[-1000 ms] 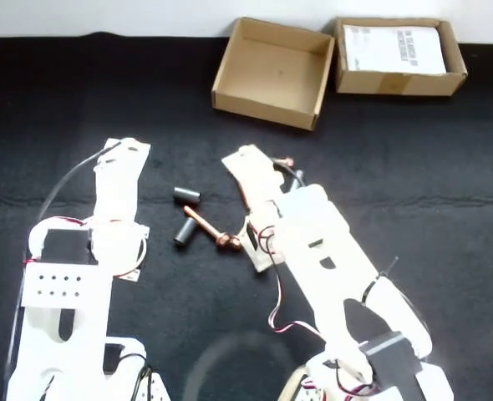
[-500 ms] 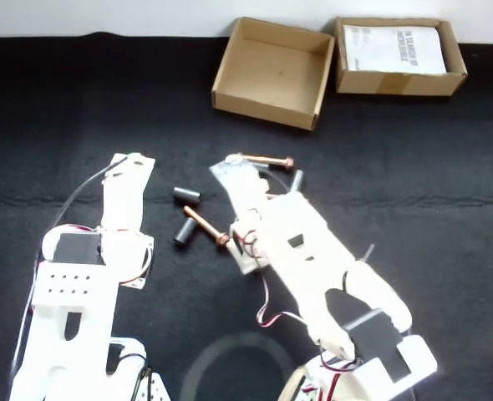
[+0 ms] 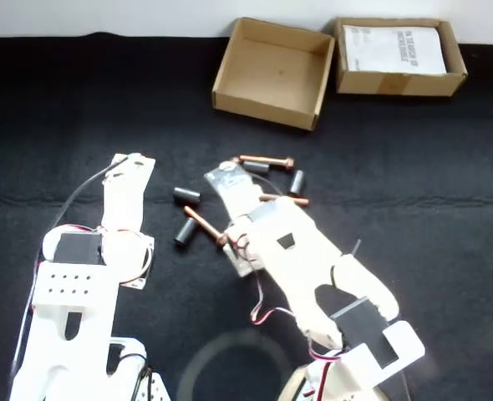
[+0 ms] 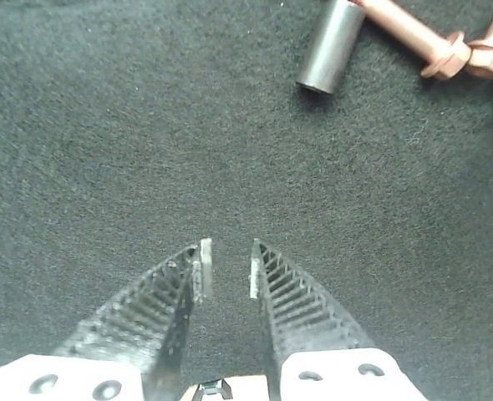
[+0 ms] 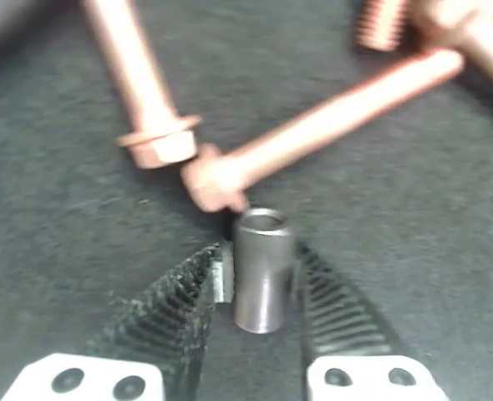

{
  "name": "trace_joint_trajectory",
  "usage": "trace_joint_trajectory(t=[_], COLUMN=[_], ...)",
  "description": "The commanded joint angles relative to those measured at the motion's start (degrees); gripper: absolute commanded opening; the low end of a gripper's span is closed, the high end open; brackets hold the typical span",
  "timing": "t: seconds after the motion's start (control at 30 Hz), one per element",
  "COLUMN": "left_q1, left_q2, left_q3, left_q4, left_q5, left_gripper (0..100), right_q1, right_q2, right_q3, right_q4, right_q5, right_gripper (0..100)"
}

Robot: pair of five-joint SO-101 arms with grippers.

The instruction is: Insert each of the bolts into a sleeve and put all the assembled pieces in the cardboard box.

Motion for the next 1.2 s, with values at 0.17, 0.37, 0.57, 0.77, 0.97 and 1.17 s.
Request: trace_joint_trajectory(t=[0.17, 0.37, 0.57, 0.77, 0.97, 1.17], left_q1=[0.6, 0.7, 1.5, 6.8, 13.5, 22.5], left_q2=[0.0, 0.2, 1.7, 18.4, 33.9, 43.6], left_q3=[-0.6, -2.7, -8.4, -20.5, -34.1, -42.7], left_q4=[-2.3, -2.1, -2.1, 0.5, 4.5, 5.4], left_q5=[-0.1, -0.3, -0.3, 0.1, 2.5, 5.3], left_gripper=[10, 10, 12, 15, 13, 13], right_q1=[5.0, 16.2, 25.7, 28.8, 28.8, 28.8], right_q2=[1.2, 1.1, -2.1, -14.9, -27.8, -40.5], right_q3=[-8.9, -24.2, -36.7, -37.2, -30.5, -18.6], right_q4=[10.0, 22.3, 33.5, 38.4, 40.9, 40.3], right_q5=[-0.4, -0.4, -0.4, -0.2, 0.1, 4.0], right_gripper=[0.6, 0.6, 0.6, 0.6, 0.6, 0.6])
